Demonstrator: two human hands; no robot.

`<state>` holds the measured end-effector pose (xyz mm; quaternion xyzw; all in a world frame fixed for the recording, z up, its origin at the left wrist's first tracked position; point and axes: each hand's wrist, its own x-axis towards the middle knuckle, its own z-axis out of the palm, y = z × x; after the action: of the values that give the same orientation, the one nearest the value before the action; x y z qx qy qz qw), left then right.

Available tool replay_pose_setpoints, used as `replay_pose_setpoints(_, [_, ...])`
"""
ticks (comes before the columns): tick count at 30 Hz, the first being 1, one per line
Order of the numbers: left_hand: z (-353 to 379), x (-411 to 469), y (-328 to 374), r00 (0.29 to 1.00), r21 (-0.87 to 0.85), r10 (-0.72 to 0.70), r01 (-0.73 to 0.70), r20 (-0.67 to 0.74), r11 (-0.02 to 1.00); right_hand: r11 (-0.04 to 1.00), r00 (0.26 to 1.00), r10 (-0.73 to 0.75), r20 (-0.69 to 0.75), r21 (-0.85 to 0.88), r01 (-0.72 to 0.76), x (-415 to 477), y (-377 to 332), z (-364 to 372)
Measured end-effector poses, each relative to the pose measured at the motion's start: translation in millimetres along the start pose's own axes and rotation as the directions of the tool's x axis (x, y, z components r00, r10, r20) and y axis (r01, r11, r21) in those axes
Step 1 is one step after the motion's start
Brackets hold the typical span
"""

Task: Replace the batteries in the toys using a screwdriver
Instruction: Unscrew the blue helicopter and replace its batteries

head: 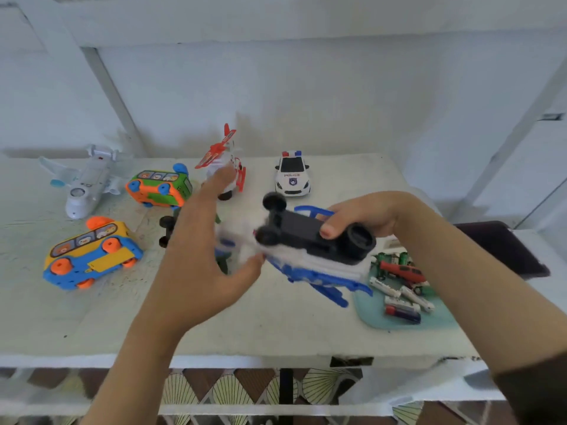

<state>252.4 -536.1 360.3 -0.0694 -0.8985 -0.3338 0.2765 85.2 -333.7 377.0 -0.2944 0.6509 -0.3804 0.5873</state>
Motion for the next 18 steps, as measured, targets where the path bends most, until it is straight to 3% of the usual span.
replay_pose_setpoints(5, [21, -17, 8, 0.966, -0.119, -0.095, 0.126, 0.239, 0.985, 0.964, 0.987, 0.122, 0.101, -0.247, -0.094, -9, -4, -2])
replay_pose_setpoints(8, [43, -32, 8, 0.989, -0.127, -0.056, 0.074, 0.137, 0.989, 0.905, 0.993, 0.118, 0.006, -0.412, -0.105, -11, 0, 3])
replay_pose_setpoints(11, [62, -53, 11, 0.992, -0.209, -0.126, 0.123, -0.004, 0.97, 0.933, 0.978, -0.018, -0.206, -0.354, -0.058, -17, 10, 5])
replay_pose_setpoints(13, [75, -67, 15, 0.966, -0.278, -0.25, 0.222, -0.069, 0.935, 0.968, 0.897, -0.155, -0.414, -0.245, 0.054, -27, 17, 7])
replay_pose_setpoints(15, [88, -78, 14, 0.922, -0.313, -0.355, 0.296, -0.153, 0.902, 0.961, 0.752, -0.232, -0.617, -0.264, 0.08, -37, 30, 5])
replay_pose_setpoints(16, [94, -82, 10, 0.9, -0.328, -0.393, 0.318, -0.192, 0.889, 0.942, 0.689, -0.241, -0.684, -0.335, -0.002, -42, 38, 5])
replay_pose_setpoints(18, [102, -84, 4, 0.868, -0.318, -0.425, 0.34, -0.255, 0.885, 0.829, 0.676, -0.171, -0.717, -0.476, -0.295, -49, 55, 6])
